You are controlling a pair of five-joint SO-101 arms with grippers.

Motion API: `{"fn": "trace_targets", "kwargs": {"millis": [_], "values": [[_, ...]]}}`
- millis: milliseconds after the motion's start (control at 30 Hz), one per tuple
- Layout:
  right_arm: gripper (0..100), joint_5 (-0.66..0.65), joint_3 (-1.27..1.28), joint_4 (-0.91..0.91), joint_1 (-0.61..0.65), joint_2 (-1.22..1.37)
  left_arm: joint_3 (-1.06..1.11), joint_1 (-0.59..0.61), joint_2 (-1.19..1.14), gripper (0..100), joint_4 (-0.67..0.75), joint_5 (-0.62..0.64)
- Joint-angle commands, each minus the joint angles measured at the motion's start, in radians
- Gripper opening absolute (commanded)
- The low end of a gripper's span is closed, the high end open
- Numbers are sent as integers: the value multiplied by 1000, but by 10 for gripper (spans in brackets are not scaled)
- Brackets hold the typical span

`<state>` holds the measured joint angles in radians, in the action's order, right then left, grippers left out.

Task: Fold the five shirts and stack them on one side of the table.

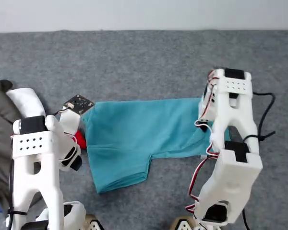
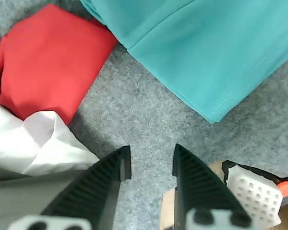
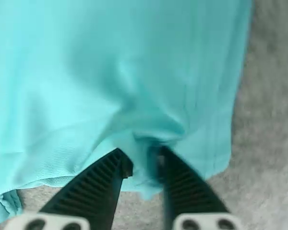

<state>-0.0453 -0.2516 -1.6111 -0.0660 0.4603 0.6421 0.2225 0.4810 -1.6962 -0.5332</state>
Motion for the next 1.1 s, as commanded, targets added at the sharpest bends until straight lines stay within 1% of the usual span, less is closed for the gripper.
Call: {"fn": "trace_targets", "kwargs": {"millis": [0,100,233,300,433,533,600,700,867,933,1067], "values": [[14,-66,-58,-8,27,-16,-25,8,25,145,-6,-12],[10,-135,-89,-24,15,-19,-25,9,25,145,-6,-12],[10,-261,-187,-65,-42,-10,-25,9,25,145,-6,-18],[10,-339,-233,-71,-82,-10,-25,11,25,145,-6,-41],[10,-509,-298,-73,-147,-10,-25,12,25,145,-6,-48],[10,-629,-308,-94,-171,-15,-25,12,25,145,-6,-48],[10,-677,-308,-147,-168,-13,-25,12,25,145,-6,-48],[14,-675,-299,-183,-154,-10,-25,12,25,145,-6,-48],[21,-586,-270,-185,-136,-15,-25,12,25,145,-6,-48],[75,-560,-256,-188,-133,-21,-25,12,25,145,-8,-48],[269,-499,-229,-188,-170,-67,-25,12,25,145,-11,-48]]}}
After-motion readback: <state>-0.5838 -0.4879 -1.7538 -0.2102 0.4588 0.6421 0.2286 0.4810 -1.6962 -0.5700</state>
